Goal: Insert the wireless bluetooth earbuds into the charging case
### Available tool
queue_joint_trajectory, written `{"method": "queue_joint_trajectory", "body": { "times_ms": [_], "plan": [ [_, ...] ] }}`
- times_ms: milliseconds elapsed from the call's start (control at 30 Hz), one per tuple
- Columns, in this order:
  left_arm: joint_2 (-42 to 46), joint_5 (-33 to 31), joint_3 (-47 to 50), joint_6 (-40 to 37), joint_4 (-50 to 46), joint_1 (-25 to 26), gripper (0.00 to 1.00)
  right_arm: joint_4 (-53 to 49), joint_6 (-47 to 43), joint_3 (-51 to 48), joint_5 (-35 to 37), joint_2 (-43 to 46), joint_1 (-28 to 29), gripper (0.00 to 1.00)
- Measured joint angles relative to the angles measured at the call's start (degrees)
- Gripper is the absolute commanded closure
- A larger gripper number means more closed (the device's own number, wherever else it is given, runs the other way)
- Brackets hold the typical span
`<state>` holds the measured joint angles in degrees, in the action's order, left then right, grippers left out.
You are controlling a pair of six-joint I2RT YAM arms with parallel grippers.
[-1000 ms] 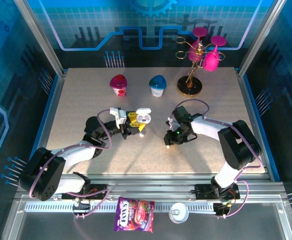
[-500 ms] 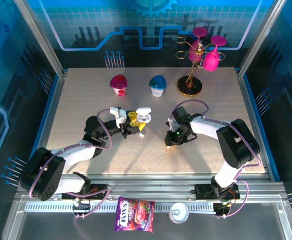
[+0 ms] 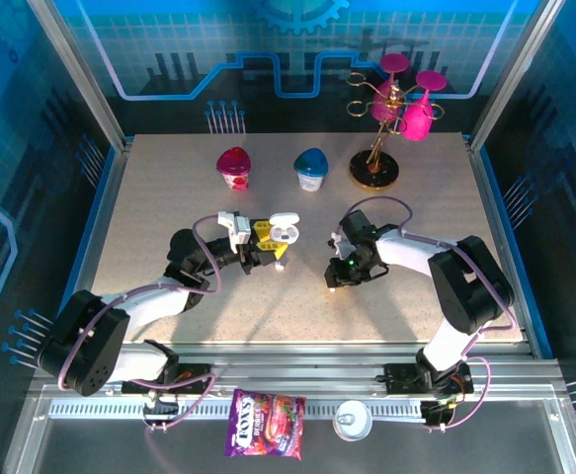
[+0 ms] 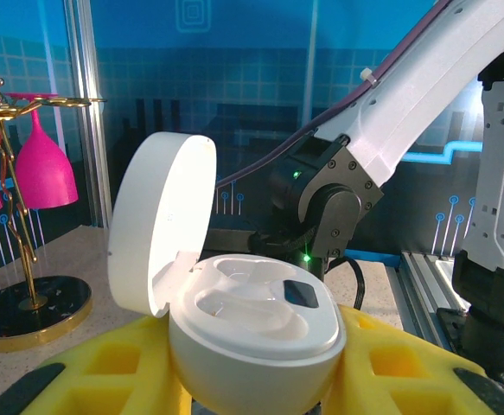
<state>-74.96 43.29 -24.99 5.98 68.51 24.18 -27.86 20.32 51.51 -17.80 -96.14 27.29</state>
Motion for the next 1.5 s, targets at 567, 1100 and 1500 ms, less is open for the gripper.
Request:
{"method": "queue_joint_trajectory", "body": {
  "times_ms": [567, 1100, 1500],
  "plan": [
    [-0.1, 0.0, 0.0, -0.1, -0.7, 0.3, 0.7, 0.1, 0.3, 0.0, 0.9, 0.8, 0.0, 0.77],
    [-0.1, 0.0, 0.0, -0.1, -0.9, 0.3, 0.7, 0.0, 0.2, 0.0, 1.1, 0.0, 0.0, 0.78],
    [-0.1, 0.0, 0.0, -0.2, -1.0, 0.4, 0.7, -0.3, 0.3, 0.3, 2.2, 0.2, 0.0, 0.8]
  ]
}}
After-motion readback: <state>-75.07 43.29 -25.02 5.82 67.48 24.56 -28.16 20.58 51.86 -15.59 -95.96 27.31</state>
